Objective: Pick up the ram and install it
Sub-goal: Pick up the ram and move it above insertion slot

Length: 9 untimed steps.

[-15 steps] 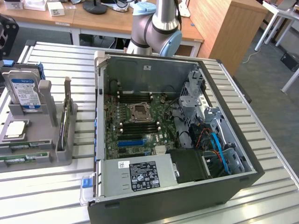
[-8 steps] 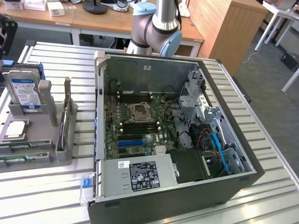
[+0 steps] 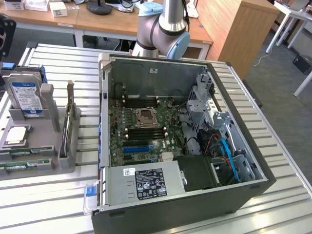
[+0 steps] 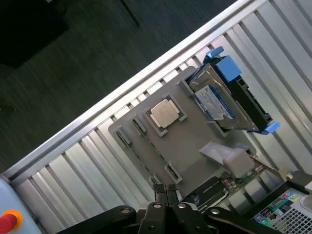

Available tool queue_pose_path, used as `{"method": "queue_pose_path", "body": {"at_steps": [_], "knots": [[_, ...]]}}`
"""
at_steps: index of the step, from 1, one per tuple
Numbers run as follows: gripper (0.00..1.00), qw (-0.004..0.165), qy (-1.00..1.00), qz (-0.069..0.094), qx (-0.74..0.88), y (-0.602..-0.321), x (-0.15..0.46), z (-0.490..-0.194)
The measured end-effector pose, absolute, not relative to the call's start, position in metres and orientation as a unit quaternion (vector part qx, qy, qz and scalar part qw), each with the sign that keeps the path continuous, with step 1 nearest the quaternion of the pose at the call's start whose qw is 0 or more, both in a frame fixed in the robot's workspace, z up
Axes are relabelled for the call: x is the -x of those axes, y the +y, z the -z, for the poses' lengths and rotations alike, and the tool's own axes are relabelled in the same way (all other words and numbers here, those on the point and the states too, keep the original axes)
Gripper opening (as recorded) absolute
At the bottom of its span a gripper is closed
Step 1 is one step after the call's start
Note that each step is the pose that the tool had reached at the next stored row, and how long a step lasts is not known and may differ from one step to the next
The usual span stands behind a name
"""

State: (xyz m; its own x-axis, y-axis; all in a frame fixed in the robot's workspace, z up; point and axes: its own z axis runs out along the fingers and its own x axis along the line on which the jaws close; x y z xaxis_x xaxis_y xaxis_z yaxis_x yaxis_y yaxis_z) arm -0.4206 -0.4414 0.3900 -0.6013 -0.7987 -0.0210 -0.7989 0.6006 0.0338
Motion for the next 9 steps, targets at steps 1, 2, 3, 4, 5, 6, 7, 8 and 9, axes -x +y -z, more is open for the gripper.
{"method": "queue_pose_path", "body": {"at_steps": [1,2,3,4,5,6,7,8,9], "knots": [[0.11,0.002,0.891,-0.02,0.454,-0.4414,0.4206,-0.3899],[0.11,0.001,0.886,-0.02,0.463,-0.4414,0.4206,-0.3898],[0.11,0.001,0.882,-0.02,0.471,-0.4414,0.4206,-0.3898],[0.11,0.001,0.878,-0.019,0.479,-0.4414,0.4206,-0.3897],[0.11,0.001,0.873,-0.019,0.487,-0.4414,0.4206,-0.3897],[0.11,0.001,0.869,-0.019,0.495,-0.4414,0.4206,-0.3895],[0.11,0.0,0.864,-0.019,0.503,-0.4414,0.4205,-0.3895],[0.11,0.0,0.86,-0.019,0.51,-0.4414,0.4206,-0.3894],[0.11,0.0,0.855,-0.019,0.518,-0.4414,0.4206,-0.3893]]}}
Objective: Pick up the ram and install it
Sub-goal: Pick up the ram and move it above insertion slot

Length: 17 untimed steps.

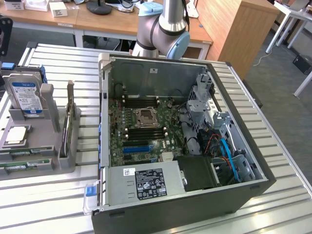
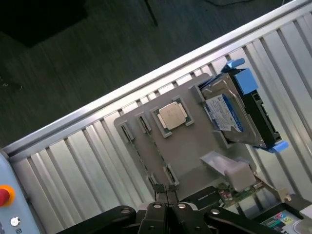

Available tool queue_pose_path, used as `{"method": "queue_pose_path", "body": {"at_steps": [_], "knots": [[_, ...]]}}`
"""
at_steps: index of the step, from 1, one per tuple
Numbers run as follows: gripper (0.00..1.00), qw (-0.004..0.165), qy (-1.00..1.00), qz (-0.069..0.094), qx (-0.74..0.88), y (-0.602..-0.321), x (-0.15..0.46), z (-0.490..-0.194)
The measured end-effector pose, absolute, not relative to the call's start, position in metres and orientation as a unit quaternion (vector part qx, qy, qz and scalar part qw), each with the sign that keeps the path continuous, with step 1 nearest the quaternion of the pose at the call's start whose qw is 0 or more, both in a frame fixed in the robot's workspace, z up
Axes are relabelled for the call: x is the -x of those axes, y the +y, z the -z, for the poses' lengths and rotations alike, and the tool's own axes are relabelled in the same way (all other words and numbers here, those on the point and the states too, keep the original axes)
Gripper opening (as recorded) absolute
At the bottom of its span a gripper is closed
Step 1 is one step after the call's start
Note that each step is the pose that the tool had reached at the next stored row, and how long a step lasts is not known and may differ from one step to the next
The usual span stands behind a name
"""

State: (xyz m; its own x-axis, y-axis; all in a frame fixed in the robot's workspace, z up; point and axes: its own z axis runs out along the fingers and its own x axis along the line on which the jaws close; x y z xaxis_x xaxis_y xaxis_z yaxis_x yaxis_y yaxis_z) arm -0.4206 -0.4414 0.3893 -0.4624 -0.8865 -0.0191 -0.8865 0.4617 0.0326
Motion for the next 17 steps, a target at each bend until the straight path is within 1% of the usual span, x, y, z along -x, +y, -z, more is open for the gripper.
{"method": "queue_pose_path", "body": {"at_steps": [17], "knots": [[0.11,0.005,-0.765,0.015,-0.644,-0.4414,0.4206,-0.3878]]}}
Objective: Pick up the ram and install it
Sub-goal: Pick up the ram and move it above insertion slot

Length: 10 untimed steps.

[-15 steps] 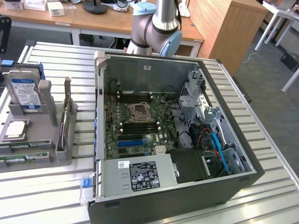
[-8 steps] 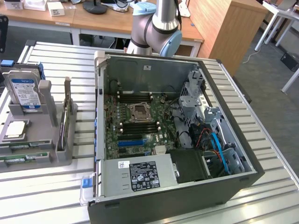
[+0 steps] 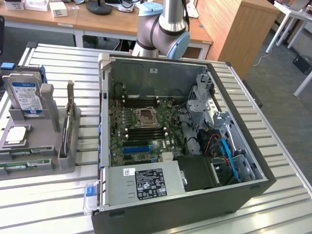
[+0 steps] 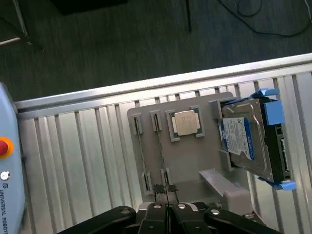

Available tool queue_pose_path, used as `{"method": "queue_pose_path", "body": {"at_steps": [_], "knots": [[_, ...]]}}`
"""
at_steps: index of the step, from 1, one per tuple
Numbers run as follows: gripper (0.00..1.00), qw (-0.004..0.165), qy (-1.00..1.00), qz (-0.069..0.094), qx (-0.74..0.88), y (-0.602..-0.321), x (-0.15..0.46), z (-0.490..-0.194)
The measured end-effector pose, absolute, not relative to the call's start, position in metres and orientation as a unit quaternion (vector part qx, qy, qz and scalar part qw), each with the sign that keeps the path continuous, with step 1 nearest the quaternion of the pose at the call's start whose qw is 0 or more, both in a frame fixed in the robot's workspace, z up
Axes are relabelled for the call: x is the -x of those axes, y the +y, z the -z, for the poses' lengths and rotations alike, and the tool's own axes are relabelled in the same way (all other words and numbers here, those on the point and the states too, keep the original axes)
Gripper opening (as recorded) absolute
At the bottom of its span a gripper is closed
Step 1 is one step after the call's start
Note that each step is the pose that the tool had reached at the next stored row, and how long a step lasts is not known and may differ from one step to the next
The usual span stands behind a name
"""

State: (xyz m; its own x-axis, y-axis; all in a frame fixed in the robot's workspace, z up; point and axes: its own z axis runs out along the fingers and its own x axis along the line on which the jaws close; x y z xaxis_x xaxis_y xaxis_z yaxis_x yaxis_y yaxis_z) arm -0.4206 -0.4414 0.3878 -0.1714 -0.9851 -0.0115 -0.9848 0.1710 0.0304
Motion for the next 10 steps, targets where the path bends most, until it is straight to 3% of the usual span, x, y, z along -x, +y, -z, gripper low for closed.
{"method": "queue_pose_path", "body": {"at_steps": [10], "knots": [[0.11,0.01,-0.703,0.011,-0.711,-0.4414,0.4206,-0.3866]]}}
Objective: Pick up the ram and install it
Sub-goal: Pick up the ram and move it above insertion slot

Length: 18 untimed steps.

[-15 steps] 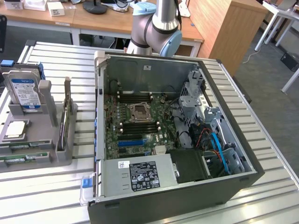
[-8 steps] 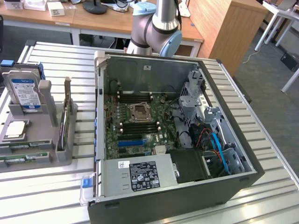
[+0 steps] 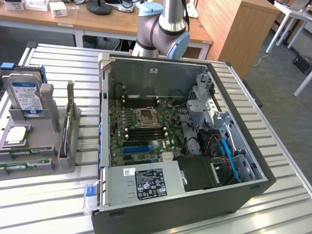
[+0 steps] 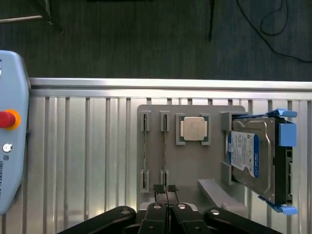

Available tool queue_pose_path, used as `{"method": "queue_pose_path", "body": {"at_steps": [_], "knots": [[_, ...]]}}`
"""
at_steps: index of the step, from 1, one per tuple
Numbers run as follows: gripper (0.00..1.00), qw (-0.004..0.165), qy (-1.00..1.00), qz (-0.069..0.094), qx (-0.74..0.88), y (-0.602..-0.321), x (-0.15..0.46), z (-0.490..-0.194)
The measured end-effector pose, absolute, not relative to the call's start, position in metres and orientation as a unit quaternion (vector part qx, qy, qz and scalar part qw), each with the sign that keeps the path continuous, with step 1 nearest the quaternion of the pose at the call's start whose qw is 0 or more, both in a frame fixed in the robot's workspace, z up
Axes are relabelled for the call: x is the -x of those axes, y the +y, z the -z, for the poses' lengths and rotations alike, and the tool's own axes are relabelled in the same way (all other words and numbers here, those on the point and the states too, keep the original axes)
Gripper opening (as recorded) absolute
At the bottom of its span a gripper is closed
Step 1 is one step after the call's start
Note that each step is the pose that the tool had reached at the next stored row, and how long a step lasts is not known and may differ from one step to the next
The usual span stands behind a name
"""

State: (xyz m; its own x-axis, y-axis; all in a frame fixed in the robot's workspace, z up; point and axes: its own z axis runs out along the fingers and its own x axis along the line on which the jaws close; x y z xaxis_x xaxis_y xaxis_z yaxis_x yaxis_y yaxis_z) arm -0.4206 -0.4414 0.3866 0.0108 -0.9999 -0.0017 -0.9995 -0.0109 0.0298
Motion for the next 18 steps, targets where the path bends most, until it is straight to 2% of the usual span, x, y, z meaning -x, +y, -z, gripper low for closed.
{"method": "queue_pose_path", "body": {"at_steps": [18], "knots": [[0.11,0.008,-0.691,0.012,-0.723,-0.4414,0.4207,-0.3861]]}}
